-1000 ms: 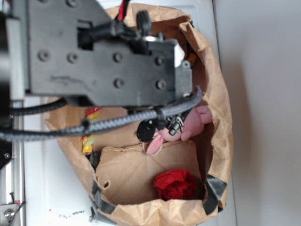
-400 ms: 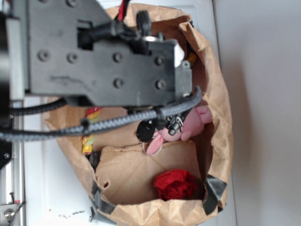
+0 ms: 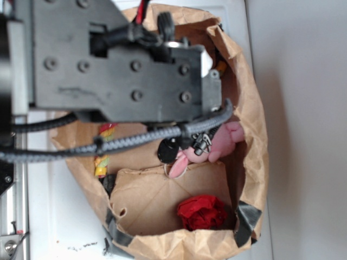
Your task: Grab the rock.
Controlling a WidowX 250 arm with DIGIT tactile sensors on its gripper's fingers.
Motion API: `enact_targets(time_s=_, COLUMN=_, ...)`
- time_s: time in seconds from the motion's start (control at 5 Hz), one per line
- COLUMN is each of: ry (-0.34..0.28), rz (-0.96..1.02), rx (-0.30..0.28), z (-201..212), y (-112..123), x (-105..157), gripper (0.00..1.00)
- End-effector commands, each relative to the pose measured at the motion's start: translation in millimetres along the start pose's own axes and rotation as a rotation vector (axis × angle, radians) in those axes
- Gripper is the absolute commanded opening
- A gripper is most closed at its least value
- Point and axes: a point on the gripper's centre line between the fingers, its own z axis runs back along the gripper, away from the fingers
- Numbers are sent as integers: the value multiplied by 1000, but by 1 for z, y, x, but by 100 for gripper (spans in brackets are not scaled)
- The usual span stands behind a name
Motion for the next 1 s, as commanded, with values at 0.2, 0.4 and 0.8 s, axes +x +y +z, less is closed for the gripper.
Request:
enact_targets(time_s=0.2, ry=-55, rz=285, rx=-18, z=-25, y=-8, x=51, gripper=100)
enact_targets(time_s=0.4, ry=-58, rz=323, rx=-33, z=-27, y=1, x=54, gripper=100)
enact_targets(time_s=0.8, ry=-41, rz=309, rx=-67, z=-25, y=26, x=48, gripper=100)
